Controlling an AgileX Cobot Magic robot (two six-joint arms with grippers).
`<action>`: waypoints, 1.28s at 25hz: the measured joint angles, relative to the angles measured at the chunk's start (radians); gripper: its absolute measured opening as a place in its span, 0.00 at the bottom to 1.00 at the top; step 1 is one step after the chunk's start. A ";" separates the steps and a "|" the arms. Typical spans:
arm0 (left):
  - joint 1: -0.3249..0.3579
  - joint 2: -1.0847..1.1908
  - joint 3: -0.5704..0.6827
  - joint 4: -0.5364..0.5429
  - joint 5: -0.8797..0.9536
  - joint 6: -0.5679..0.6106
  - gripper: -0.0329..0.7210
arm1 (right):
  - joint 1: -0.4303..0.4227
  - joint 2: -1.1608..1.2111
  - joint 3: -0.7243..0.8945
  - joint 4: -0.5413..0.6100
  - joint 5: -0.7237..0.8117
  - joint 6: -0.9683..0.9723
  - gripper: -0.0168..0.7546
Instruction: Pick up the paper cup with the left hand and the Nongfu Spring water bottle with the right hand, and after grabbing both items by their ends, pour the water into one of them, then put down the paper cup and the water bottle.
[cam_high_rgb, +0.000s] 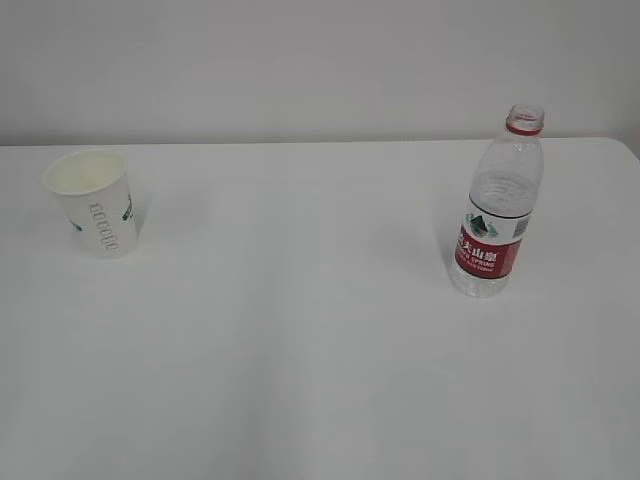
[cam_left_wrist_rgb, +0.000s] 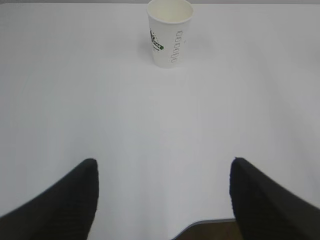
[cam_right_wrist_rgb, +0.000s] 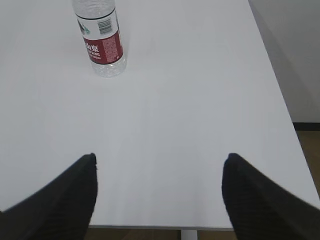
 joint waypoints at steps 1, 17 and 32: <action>0.000 0.000 0.000 0.000 0.000 0.000 0.82 | 0.000 0.000 0.000 0.000 0.000 0.000 0.79; 0.000 0.000 0.000 0.000 0.000 0.000 0.82 | 0.000 0.000 0.000 0.000 0.000 0.000 0.79; 0.000 0.000 0.000 0.000 0.000 0.000 0.82 | 0.000 0.000 0.000 -0.002 0.000 0.000 0.79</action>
